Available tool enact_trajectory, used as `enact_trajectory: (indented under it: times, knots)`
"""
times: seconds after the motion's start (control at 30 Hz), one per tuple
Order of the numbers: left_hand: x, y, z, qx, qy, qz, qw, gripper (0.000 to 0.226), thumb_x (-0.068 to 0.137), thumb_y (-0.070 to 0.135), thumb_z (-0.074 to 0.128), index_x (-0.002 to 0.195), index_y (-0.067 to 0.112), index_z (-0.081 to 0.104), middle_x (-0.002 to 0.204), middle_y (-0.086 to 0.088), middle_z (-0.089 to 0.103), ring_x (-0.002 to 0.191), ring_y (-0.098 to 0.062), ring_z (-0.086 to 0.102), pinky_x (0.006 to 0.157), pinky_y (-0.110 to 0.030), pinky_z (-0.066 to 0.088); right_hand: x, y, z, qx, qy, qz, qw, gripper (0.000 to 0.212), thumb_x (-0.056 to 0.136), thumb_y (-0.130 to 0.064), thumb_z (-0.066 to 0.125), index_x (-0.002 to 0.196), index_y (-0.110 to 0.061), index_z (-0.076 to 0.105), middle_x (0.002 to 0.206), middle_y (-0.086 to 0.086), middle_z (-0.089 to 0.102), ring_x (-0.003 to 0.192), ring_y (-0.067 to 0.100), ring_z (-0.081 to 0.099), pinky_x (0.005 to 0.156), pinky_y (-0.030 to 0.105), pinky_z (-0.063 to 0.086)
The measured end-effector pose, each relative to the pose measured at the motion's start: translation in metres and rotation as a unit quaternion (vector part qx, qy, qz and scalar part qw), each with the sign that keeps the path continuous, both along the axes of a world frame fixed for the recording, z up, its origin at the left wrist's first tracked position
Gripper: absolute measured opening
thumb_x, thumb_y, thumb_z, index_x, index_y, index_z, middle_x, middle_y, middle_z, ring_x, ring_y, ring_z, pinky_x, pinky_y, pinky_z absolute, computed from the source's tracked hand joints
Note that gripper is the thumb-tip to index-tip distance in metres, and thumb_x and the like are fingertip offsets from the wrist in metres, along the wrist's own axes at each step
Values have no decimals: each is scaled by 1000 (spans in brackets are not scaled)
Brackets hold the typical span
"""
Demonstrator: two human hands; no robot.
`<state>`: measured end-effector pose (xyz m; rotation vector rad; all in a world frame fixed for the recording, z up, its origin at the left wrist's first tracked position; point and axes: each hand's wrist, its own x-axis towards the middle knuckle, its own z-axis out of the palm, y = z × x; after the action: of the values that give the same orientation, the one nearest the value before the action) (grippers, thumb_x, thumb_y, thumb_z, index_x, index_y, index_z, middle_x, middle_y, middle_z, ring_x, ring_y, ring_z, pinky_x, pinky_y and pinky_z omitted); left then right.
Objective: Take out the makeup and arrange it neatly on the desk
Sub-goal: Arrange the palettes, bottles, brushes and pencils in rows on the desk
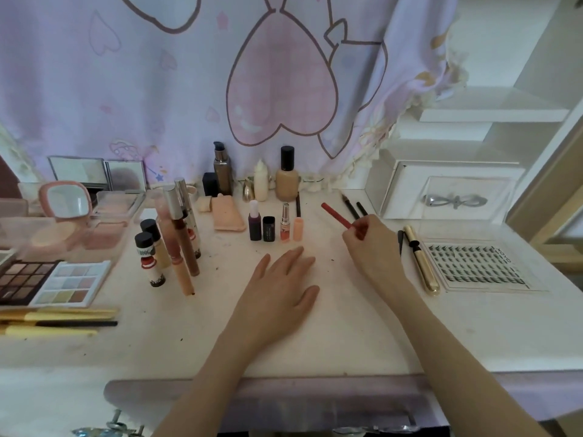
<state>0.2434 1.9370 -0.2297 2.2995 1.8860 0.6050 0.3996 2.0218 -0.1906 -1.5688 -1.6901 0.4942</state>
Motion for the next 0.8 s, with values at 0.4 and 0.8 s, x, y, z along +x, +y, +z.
enact_trajectory:
  times: [0.4, 0.8]
  knots:
    - [5, -14, 20, 139, -73, -9, 987, 21, 85, 17, 63, 105, 8, 65, 95, -8, 62, 87, -25, 58, 77, -40, 52, 19, -69, -11, -133, 305, 198, 922, 5, 83, -7, 66, 82, -12, 66, 60, 2, 65, 52, 8, 52, 48, 15, 41]
    - [12, -19, 23, 104, -8, -52, 993, 42, 89, 36, 33, 92, 11, 67, 71, -3, 61, 54, -22, 56, 50, -31, 48, 18, -71, -16, -147, 389, 225, 881, 4, 84, -8, 63, 83, -6, 66, 59, 3, 61, 49, 8, 48, 46, 15, 39]
